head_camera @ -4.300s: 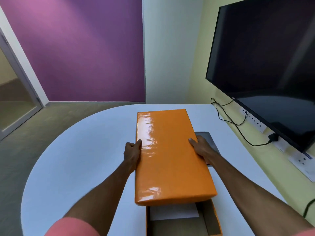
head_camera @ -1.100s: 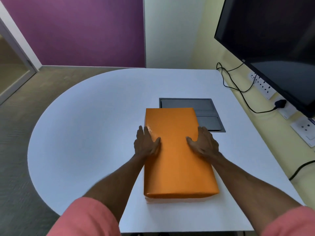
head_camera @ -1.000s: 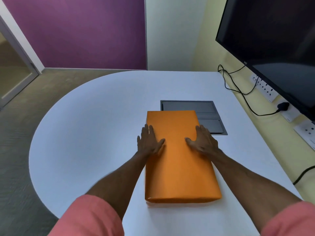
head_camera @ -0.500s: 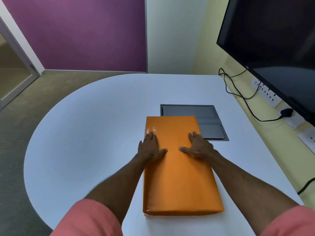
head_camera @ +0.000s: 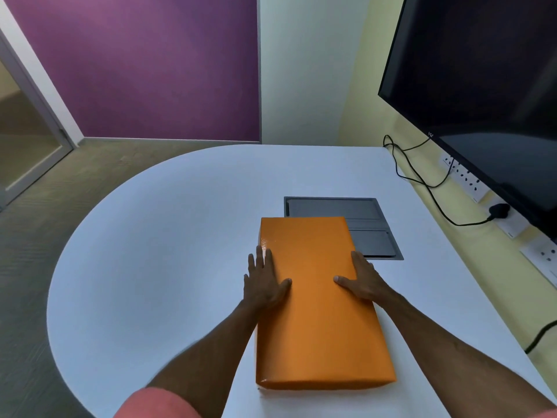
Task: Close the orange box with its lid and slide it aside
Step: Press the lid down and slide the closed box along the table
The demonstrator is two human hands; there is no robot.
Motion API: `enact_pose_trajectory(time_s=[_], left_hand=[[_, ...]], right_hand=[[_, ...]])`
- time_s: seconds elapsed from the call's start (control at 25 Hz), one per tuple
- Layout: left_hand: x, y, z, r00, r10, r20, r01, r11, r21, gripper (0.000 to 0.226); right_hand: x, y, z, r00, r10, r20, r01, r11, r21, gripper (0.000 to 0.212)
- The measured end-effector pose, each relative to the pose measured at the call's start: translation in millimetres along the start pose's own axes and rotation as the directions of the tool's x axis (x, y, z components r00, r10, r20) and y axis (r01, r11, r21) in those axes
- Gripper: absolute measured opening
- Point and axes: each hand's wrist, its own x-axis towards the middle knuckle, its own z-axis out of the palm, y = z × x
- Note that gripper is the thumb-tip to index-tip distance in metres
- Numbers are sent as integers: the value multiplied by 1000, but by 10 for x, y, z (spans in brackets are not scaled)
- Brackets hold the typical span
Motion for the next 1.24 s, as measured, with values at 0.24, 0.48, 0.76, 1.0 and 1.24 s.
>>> enact_pose_trajectory(time_s=[0.24, 0.48, 0.76, 1.0, 1.24], left_hand=[[-221, -49, 184, 979, -201, 24, 200, 943, -265, 102], [-267, -38, 227, 978, -210, -1, 193, 898, -395, 96], [-249, -34, 126, 979, -202, -25, 172, 888, -425, 92], [-162, 125, -23, 991, -132, -21, 105, 868, -485, 88], [-108, 530, -17, 997, -80, -24, 54, 837, -544, 84]], right_hand=[[-293, 178, 116, 975, 210, 76, -220, 838, 500, 102], [-367, 157, 148, 982, 177, 70, -183, 781, 597, 73], [-413, 57, 113, 977, 211, 20, -176, 753, 634, 67], [-517, 42, -7, 964, 265, -27, -171, 695, 699, 66], [-578, 238, -320, 948, 307, -78, -162, 683, 713, 67]])
